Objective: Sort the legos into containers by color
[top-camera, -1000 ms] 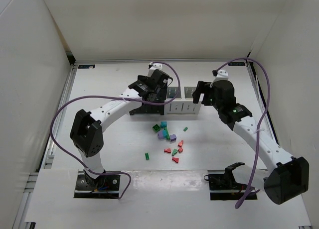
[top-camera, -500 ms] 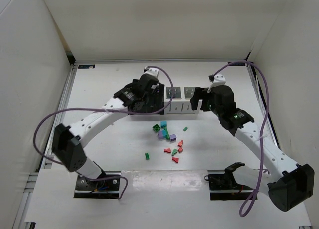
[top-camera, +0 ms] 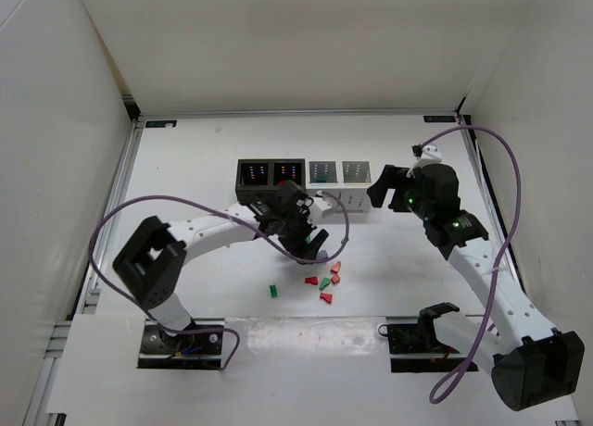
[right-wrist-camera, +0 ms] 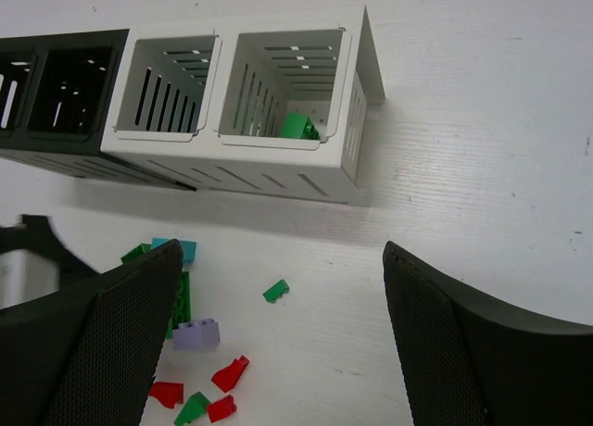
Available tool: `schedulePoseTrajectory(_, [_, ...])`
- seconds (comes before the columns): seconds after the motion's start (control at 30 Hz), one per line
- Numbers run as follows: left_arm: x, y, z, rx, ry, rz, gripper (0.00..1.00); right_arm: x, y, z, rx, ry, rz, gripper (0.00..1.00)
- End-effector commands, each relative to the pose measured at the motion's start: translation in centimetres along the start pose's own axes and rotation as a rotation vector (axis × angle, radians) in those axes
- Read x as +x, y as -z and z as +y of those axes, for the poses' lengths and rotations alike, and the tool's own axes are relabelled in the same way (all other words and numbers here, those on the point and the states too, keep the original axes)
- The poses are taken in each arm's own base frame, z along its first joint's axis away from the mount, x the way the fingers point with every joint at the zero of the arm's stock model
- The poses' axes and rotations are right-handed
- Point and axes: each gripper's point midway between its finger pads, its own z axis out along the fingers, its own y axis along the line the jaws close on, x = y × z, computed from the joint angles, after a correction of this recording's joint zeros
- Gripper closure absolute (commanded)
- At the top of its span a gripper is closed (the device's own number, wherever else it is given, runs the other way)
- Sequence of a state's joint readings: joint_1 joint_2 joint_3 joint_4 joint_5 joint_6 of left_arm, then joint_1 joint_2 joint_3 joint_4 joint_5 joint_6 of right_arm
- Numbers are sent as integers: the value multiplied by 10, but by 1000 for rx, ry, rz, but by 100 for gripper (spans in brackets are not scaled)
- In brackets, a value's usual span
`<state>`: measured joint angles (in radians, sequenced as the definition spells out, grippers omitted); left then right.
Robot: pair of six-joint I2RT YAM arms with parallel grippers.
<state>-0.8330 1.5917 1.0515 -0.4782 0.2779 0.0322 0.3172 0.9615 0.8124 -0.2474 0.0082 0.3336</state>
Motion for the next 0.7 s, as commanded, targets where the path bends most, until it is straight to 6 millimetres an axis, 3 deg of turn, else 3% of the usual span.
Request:
schedulePoseTrajectory(0.0, [-25, -10, -6, 100, -89, -35, 9, -3, 6, 7, -41, -20, -4, 10])
schedulePoseTrajectory(0.17, [-31, -16, -7, 128, -121, -53, 11, -2, 7, 6, -30, -21, -2, 10])
schedulePoseTrajectory(0.57, [1, -32, 6, 91, -97, 68, 16, -5, 8, 2, -26, -24, -2, 10])
schedulePoseTrajectory(0.67, [4, -29, 9, 70, -98, 83, 24, -7, 8, 3, -25, -24, -11, 10])
